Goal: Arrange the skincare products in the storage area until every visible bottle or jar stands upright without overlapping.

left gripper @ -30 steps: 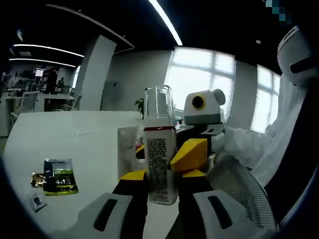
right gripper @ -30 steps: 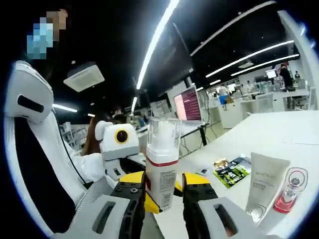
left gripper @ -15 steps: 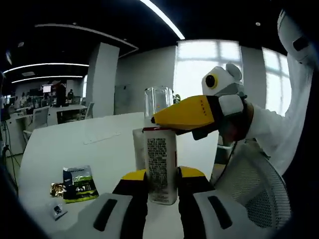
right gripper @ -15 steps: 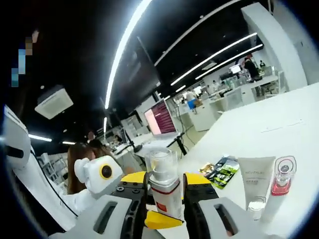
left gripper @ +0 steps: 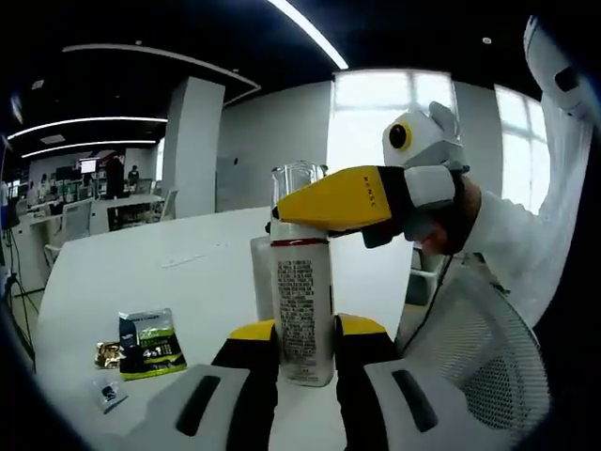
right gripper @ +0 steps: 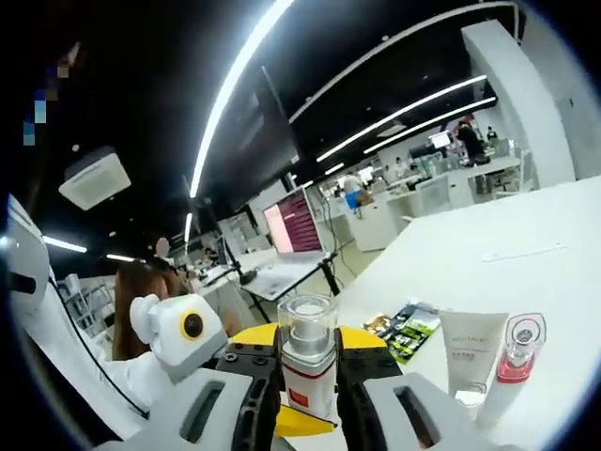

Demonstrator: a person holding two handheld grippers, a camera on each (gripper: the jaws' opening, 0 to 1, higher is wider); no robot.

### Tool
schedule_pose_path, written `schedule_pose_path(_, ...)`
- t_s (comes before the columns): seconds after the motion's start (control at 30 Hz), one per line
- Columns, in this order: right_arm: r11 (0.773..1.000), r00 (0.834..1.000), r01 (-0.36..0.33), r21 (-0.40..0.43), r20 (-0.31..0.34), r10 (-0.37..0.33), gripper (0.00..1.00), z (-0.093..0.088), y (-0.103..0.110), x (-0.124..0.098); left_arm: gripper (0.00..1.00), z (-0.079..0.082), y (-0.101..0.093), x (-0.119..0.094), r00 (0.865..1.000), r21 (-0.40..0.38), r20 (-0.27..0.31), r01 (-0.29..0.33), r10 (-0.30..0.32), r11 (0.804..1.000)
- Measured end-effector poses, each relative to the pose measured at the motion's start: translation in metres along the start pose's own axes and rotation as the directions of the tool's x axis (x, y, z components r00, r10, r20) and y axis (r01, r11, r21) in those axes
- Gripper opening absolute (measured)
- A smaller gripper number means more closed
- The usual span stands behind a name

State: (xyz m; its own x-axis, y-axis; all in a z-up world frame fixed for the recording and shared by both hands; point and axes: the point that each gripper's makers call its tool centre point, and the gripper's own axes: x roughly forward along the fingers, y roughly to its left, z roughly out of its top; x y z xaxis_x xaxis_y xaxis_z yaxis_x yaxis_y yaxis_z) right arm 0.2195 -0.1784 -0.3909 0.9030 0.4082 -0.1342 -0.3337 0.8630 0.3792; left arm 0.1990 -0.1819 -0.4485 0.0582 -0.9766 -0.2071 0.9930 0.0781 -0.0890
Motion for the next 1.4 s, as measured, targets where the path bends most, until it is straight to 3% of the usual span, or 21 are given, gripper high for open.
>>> schedule_pose_path(0.2,1.000,1.000,-0.002,-0.007,-0.010,0.002,0.13,-0.004,-0.001,-0.001,0.18,-0.005,-0.003,0.001,1.000,-0.007,-0.009,0.026,-0.026,1.000)
schedule_pose_path(0.3,0.998,1.000,0.009,-0.063,-0.016,-0.010,0.13,-0.004,-0.002,-0.003,0.19,-0.004,-0.002,0.001,1.000,-0.001,-0.006,0.024,-0.024,1.000)
schedule_pose_path(0.5,0.995,1.000,0.001,-0.097,-0.007,-0.002,0.13,-0.003,-0.006,-0.012,0.22,-0.008,-0.001,0.001,0.999,-0.008,-0.015,0.029,-0.029,1.000)
schedule_pose_path(0.73,0.992,0.998,-0.007,-0.128,-0.067,-0.001,0.13,-0.011,-0.020,-0.033,0.28,-0.014,-0.013,0.005,0.996,-0.016,-0.046,0.071,-0.072,0.997)
schedule_pose_path(0.8,0.991,0.997,-0.008,-0.132,-0.077,-0.002,0.13,-0.012,-0.029,-0.041,0.28,-0.016,-0.016,0.006,0.996,-0.013,-0.056,0.073,-0.074,0.997)
schedule_pose_path(0.93,0.989,0.996,0.012,-0.144,-0.081,-0.023,0.14,-0.015,-0.042,-0.055,0.17,-0.018,-0.007,0.004,0.997,-0.028,-0.063,0.036,-0.037,0.999)
schedule_pose_path(1.03,0.984,0.992,0.071,-0.163,-0.096,-0.087,0.14,-0.021,-0.060,-0.065,0.19,-0.015,-0.006,0.003,0.998,-0.053,-0.048,0.032,-0.035,0.998)
schedule_pose_path(1.17,0.980,0.987,0.121,-0.156,-0.086,-0.136,0.14,-0.025,-0.081,-0.077,0.17,-0.017,-0.007,0.004,0.998,-0.047,-0.059,0.031,-0.033,0.998)
schedule_pose_path(1.4,0.956,0.978,0.182,-0.228,-0.063,-0.201,0.14,-0.035,-0.120,-0.091,0.17,-0.019,-0.009,0.005,0.997,-0.056,-0.070,0.037,-0.041,0.998)
